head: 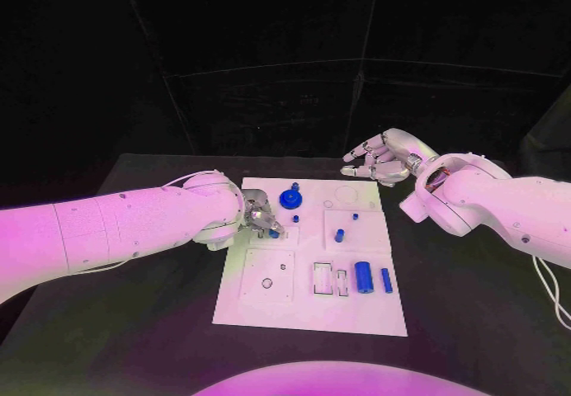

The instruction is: Assemble the parts on the task board

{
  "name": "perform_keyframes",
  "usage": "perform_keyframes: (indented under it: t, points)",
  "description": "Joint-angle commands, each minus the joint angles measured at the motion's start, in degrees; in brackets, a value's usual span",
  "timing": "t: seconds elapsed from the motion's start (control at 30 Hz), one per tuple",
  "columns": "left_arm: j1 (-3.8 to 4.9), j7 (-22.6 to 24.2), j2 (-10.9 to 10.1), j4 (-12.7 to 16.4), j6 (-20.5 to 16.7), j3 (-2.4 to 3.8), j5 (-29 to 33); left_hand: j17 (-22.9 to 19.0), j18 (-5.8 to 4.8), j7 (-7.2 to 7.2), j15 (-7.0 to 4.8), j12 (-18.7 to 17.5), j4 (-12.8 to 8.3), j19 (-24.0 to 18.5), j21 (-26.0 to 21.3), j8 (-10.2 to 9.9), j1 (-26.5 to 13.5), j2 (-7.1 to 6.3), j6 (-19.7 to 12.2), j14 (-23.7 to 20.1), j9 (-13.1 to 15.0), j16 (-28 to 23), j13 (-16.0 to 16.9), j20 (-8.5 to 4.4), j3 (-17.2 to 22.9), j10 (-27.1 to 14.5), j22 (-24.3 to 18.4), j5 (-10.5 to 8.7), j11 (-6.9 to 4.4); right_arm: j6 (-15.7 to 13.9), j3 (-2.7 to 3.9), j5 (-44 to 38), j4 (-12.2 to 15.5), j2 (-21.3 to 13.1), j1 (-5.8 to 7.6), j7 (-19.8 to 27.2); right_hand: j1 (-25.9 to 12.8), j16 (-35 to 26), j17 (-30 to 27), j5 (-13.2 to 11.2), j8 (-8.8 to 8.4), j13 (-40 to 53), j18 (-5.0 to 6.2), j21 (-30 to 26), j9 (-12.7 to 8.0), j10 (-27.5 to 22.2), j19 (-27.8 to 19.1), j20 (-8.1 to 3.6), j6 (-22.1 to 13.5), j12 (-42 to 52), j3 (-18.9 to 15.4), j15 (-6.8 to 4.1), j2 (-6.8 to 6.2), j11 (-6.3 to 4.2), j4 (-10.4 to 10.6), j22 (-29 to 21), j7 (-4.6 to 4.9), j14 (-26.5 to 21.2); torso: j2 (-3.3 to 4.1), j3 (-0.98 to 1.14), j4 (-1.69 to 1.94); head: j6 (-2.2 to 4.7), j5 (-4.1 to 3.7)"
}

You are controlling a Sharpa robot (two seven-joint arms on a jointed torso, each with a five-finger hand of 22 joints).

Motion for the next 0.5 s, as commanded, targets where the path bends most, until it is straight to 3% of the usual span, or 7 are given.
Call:
perform_keyframes:
  t: [0.03, 0.5]
  points:
    - [0.05, 0.15, 0.06, -0.06, 0.59, 0.02, 0.39, 15.09, -0.82, 0.14, -0.45, 0.14, 0.57, 0.35, 0.16, 0.13, -1.1, 0.03, 0.53, 6.05, -0.18, 0.19, 0.16, -0.33, -0.2, 0.47, 0.86, -0.17, 0.0, 0.2, 0.03, -0.13, 0.13, -0.02, 0.1, 0.28, 0.19, -0.17, 0.07, 0.26, 0.31, -0.06, 0.48, -0.3, -0.07, -0.03, 0.01, -0.11, -0.37, -0.01, -0.43, -0.46, 0.33, 0.07, 0.04, -0.01, 0.05, 1.25, 0.01, -0.01, 0.02, 0.03, -0.08]
    - [0.05, 0.16, 0.27, -0.18, 1.05, 0.02, 0.39, 15.09, -0.88, 0.0, -0.51, 0.9, 2.34, 0.52, 0.3, 0.46, -3.58, -0.01, 1.48, 6.05, -0.92, 0.19, 0.82, -0.39, -2.19, 1.27, 1.24, -0.37, -0.09, 0.15, 0.03, -0.13, 0.1, 0.13, 0.1, 0.29, 0.19, -0.17, 0.07, 0.26, 0.31, -0.06, 0.48, -0.3, -0.07, -0.03, 0.01, -0.11, -0.37, -0.01, -0.43, -0.46, 0.33, 0.07, 0.04, -0.01, 0.05, 1.25, 0.0, -0.05, -0.01, -0.06, -0.08]
